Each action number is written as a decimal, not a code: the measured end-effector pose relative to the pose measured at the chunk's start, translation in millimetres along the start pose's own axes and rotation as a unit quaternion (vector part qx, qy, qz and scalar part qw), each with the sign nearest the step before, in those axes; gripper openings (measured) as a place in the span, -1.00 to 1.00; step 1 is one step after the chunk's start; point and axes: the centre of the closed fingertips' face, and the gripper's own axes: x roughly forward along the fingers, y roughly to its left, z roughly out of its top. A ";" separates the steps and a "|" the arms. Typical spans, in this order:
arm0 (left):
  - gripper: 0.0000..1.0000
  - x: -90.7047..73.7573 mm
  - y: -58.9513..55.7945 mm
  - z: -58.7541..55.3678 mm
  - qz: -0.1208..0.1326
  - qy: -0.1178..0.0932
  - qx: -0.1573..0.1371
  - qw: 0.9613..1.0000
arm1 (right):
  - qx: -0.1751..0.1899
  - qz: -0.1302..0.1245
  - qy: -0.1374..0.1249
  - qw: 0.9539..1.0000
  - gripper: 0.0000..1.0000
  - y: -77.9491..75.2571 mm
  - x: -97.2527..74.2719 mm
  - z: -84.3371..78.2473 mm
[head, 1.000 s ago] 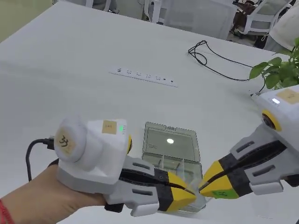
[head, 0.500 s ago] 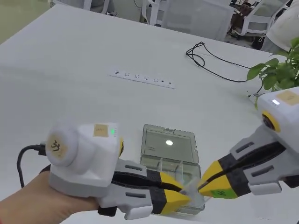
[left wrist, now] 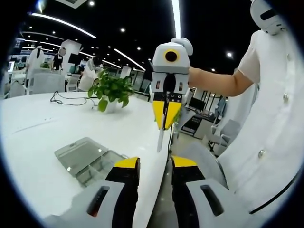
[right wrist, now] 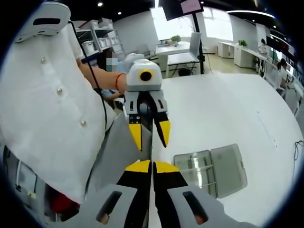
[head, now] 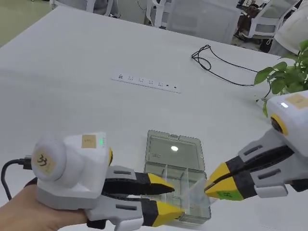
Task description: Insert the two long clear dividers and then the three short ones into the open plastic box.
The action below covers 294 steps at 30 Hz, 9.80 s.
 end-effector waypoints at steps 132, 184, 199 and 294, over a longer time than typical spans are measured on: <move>0.95 -17.0 62.0 -45.0 0.086 0.027 -0.031 0.995 | -0.050 -0.084 0.050 0.994 -0.96 -108.1 73.8 -79.5; 0.95 -16.5 62.0 -46.0 0.085 0.026 -0.033 0.996 | -0.048 -0.073 0.089 0.992 -0.95 -115.5 103.5 -109.1; 0.94 -15.1 60.7 -44.8 0.082 0.025 -0.031 0.996 | -0.042 -0.069 0.109 0.991 -0.95 -117.7 106.0 -113.0; 1.00 -33.4 64.5 -47.6 0.099 0.053 -0.005 0.994 | 0.017 -0.152 0.051 0.987 -0.18 -95.2 19.1 -121.6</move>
